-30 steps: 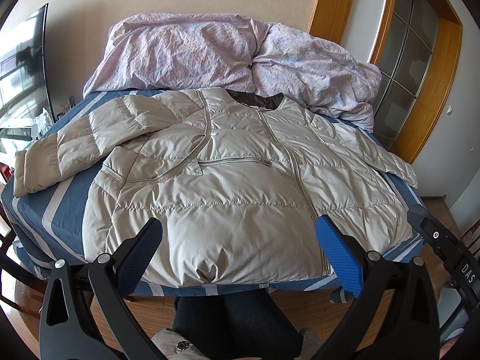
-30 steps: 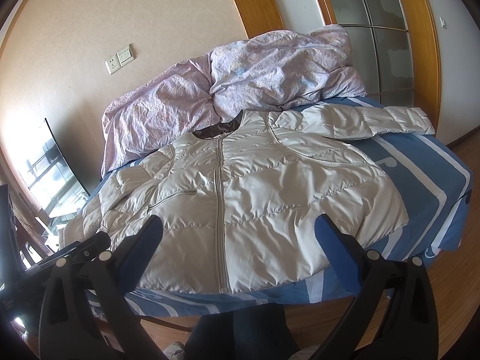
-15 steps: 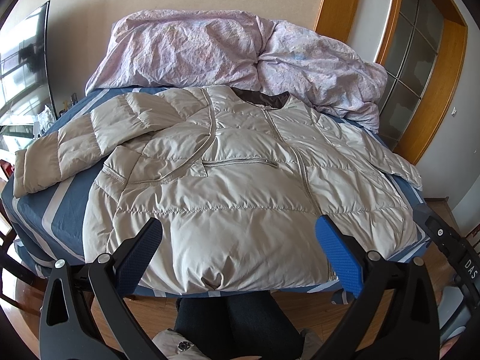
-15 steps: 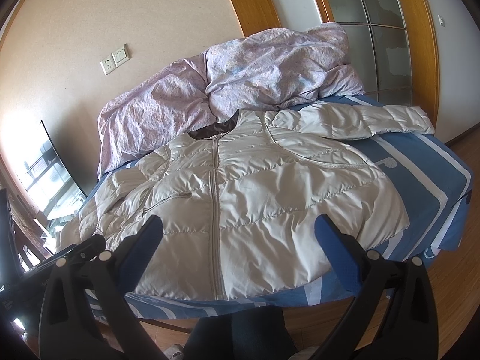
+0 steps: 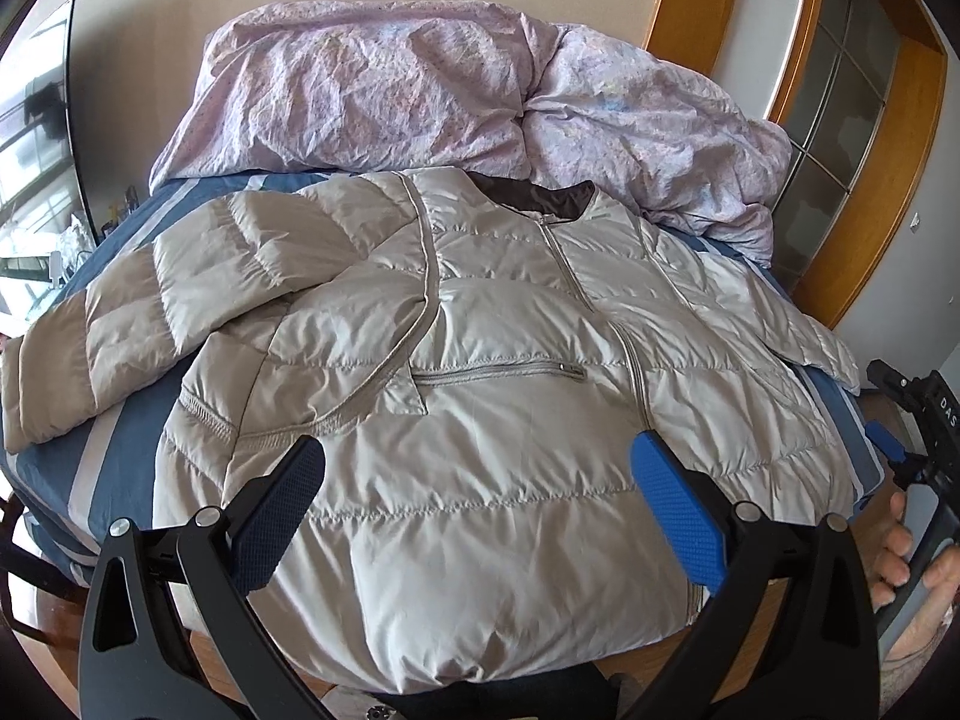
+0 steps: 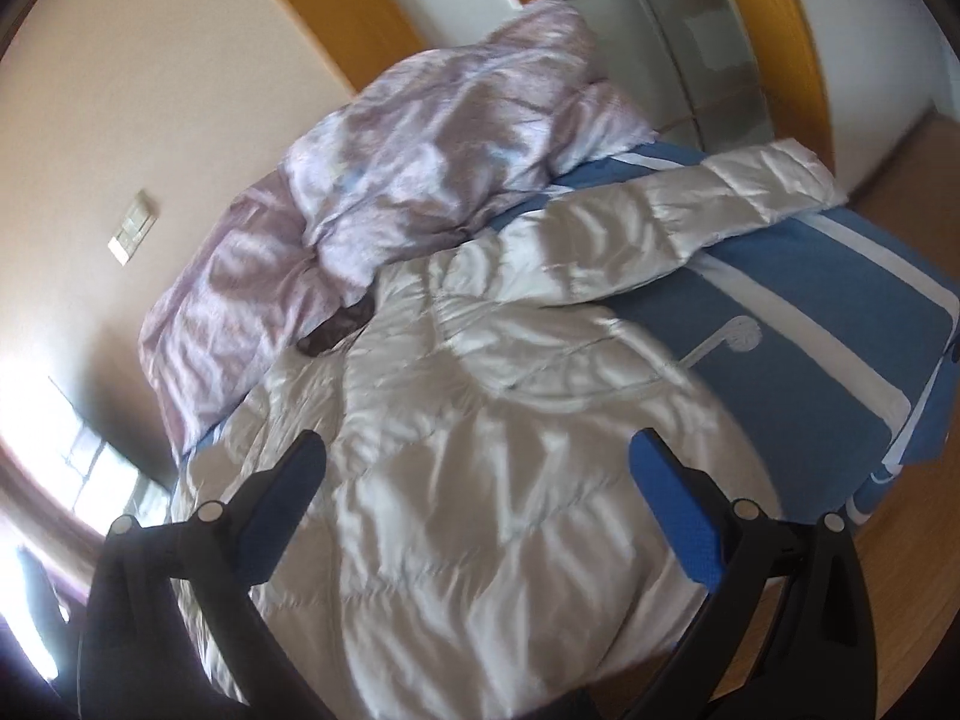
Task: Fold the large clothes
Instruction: 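Grasp the jacket sleeve with the right gripper and lift it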
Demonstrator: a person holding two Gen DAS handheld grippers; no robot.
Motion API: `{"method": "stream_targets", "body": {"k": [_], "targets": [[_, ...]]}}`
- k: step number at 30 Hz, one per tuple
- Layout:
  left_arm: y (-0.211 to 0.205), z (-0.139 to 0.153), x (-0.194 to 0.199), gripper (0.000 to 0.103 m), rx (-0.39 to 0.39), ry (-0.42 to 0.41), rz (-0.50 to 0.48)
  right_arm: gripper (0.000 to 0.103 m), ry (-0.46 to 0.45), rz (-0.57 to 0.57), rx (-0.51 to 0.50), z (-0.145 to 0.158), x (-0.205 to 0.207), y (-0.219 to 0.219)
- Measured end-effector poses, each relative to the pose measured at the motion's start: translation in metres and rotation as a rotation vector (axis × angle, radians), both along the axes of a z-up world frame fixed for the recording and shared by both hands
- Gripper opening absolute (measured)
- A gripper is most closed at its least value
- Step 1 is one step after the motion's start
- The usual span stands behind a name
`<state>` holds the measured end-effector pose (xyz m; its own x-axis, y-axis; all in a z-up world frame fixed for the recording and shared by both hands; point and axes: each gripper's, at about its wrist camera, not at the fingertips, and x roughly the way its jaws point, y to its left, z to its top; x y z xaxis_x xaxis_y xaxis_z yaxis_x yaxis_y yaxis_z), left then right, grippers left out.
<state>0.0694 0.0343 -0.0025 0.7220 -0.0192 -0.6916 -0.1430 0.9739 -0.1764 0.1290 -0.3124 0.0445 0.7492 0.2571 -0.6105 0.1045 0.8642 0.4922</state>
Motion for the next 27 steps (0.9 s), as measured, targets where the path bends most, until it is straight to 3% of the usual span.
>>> {"method": "stream_targets", "body": {"k": [7, 13, 19, 27], "targets": [[0.016, 0.003, 0.045, 0.102, -0.025, 0.036, -0.082, 0.101, 0.157, -0.216, 0.181, -0.027, 0.067, -0.099], [0.024, 0.005, 0.081, 0.102, 0.069, 0.052, -0.096, 0.08, 0.24, -0.421, 0.285, -0.053, 0.111, -0.184], [0.043, -0.001, 0.118, 0.102, 0.01, 0.069, -0.111, 0.064, 0.312, -0.586, 0.44, -0.092, 0.136, -0.247], [0.061, -0.003, 0.14, 0.102, -0.056, -0.002, -0.139, 0.047, 0.313, -0.601, 0.52, -0.121, 0.161, -0.27]]}}
